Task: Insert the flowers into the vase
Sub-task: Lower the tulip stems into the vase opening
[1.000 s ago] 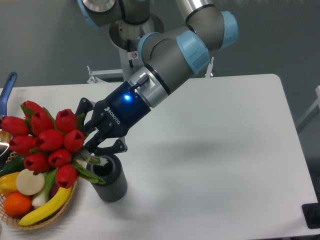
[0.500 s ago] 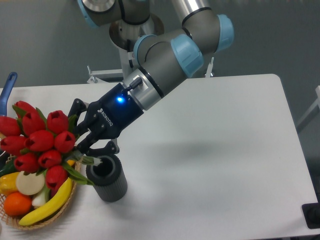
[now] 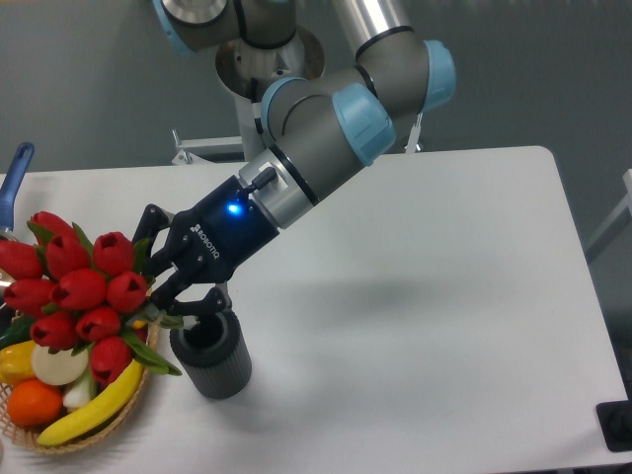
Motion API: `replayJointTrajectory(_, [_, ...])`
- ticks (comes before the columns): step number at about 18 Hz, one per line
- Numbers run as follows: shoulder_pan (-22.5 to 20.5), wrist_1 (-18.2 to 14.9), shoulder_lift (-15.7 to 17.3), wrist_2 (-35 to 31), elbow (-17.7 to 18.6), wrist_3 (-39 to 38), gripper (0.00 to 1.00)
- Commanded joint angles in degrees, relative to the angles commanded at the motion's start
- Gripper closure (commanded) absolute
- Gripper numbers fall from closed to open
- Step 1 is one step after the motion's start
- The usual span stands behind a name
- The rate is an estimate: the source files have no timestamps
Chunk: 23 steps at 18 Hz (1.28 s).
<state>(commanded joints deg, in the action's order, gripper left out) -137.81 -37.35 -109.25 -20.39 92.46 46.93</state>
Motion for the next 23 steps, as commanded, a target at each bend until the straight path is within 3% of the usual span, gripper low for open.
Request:
replayJointTrajectory(7, [-0.09, 0.0, -0.79, -0.18, 0.35, 1.5, 0.92])
replayJointTrajectory(12, [-0.44, 0.0, -0.71, -0.53, 4.48, 5.18, 0.92])
replayJointTrajectory(23, [-1.06, 0.0, -0.88, -1.58, 9.4, 9.75, 0.9])
